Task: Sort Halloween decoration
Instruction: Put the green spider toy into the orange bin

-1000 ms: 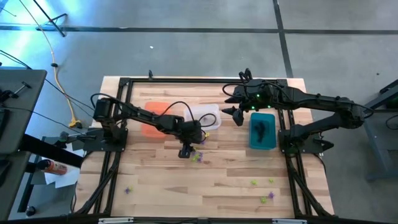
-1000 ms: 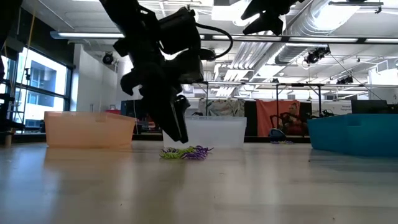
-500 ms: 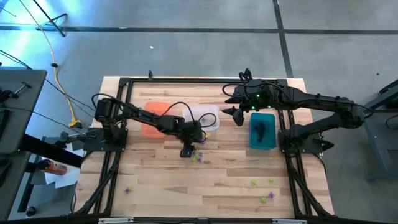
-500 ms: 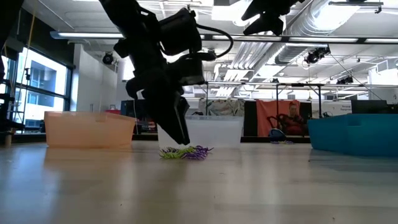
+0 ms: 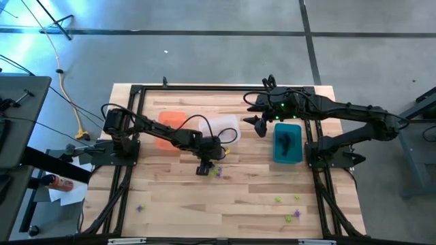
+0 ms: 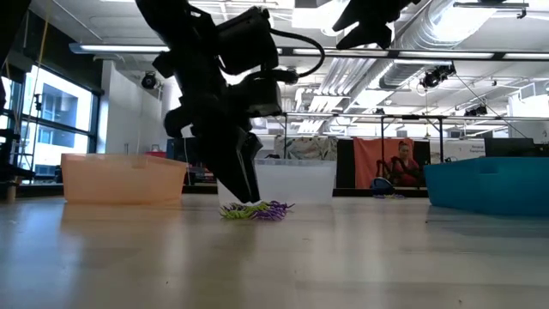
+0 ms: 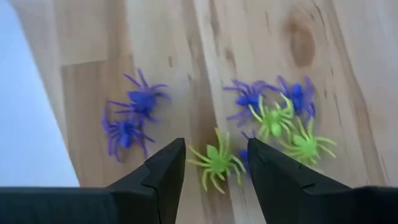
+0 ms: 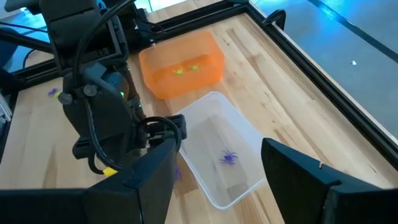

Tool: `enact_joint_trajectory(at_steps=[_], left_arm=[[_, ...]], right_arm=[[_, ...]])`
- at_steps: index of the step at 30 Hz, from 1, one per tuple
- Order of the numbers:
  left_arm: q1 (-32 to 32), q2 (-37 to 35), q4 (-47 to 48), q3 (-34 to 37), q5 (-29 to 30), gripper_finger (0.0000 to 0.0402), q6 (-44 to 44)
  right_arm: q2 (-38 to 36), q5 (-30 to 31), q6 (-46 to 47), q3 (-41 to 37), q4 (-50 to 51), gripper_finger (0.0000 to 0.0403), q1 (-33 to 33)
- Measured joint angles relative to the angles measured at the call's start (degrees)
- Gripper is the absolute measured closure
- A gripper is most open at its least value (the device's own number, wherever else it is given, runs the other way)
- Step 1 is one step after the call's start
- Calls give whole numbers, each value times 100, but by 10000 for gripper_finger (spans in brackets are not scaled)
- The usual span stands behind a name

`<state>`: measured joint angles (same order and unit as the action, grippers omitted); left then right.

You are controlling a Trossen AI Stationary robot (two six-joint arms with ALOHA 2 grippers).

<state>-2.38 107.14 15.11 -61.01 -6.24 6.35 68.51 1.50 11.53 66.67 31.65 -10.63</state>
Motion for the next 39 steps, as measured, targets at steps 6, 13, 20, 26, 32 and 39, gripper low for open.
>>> enact_joint_trajectory(at_steps=[6, 13, 20, 26, 32, 39], left_arm=[[56, 0, 4, -1, 39, 266, -121], [23, 93, -8, -7, 67, 276, -122], [-5, 198, -19, -17, 171, 283, -179], [39, 117, 23, -4, 241, 344, -83], [147, -118, 24, 2, 158, 395, -76], [391, -775, 43, 0, 140, 401, -34]], right_arm=[[0, 2, 8, 0, 26, 171, 0], [0, 2, 13, 0, 31, 171, 0], [0, 4, 40, 0, 44, 171, 0], [0, 4, 42, 0, 66, 171, 0], [0, 4, 39, 0, 75, 171, 0], [0, 4, -2, 0, 75, 171, 0]])
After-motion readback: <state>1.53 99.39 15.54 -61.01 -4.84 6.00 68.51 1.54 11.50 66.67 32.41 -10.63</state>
